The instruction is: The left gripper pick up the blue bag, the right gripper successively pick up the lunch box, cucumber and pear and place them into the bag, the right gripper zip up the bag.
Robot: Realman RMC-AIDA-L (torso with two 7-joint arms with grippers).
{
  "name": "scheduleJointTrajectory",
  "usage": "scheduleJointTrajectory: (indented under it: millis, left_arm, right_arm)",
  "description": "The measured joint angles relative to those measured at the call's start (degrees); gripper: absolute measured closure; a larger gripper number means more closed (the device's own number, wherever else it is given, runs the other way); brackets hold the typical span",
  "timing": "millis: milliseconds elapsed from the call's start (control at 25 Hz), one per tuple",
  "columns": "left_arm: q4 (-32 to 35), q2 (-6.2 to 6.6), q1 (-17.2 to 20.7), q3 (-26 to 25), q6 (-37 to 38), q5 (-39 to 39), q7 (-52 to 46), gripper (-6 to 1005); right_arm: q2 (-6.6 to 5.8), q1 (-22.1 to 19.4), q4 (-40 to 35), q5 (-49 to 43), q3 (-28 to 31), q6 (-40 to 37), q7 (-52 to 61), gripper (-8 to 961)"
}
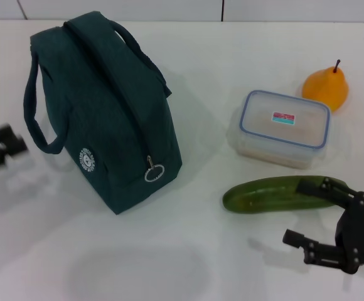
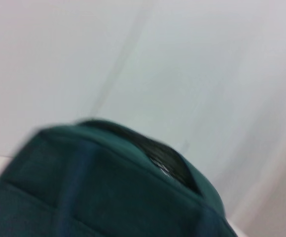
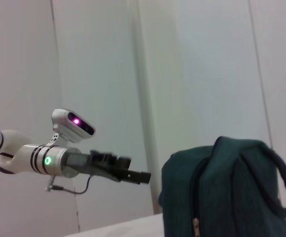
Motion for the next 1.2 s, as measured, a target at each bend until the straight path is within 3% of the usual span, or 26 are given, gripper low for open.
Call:
scheduleJointTrajectory:
  millis: [120, 360, 440, 560, 680, 760, 960, 1200]
  left_arm:
    - [0.72, 0.97, -1.85, -2.77, -0.55, 0.15, -7.79, 152]
    - [8.02, 1.00, -6.58, -2.34, -5.98, 4.20, -26.31, 153]
    - [12.58, 0.48, -8.78, -2.17, -6.18, 7.48, -32.57, 153]
    - [23.14, -1.44, -11.46, -1.15, -6.20, 14.03, -41.76, 153]
    - [33.44, -3.21, -13.38, 2.07, -6.30, 19.66, -49.31, 154]
    - [37.58, -3.44, -13.96, 5.75, -6.29, 20.85, -53.23, 154]
    - [40.55, -2.54, -15.78, 13.33, -6.36, 22.66, -59.96, 155]
    - [40.07, -2.45, -17.91, 14.02, -6.42, 25.46, -61.74, 156]
  right_arm:
    - [0.00, -0.01, -0.11, 0.86, 0.01, 0.01, 0.84, 96]
    - [-0.02, 0.25, -0.05, 1.23, -0.08, 0.80, 0.99, 96]
    - [0.00, 0.31, -0.03, 1.24, -0.06, 0.93, 0.99, 96]
    - [0.01, 0.44, -0.01, 1.27, 0.00, 1.34, 0.99, 96]
    - [0.02, 0.47, 0.01, 1.38, 0.01, 1.66, 0.98, 96]
    - [0.02, 0.48, 0.02, 1.43, 0.01, 1.96, 0.98, 96]
    - [0.03, 0.48, 0.02, 1.46, 0.01, 2.40, 0.97, 95]
    - [0.02, 0.48, 0.02, 1.46, 0.00, 2.63, 0.95, 95]
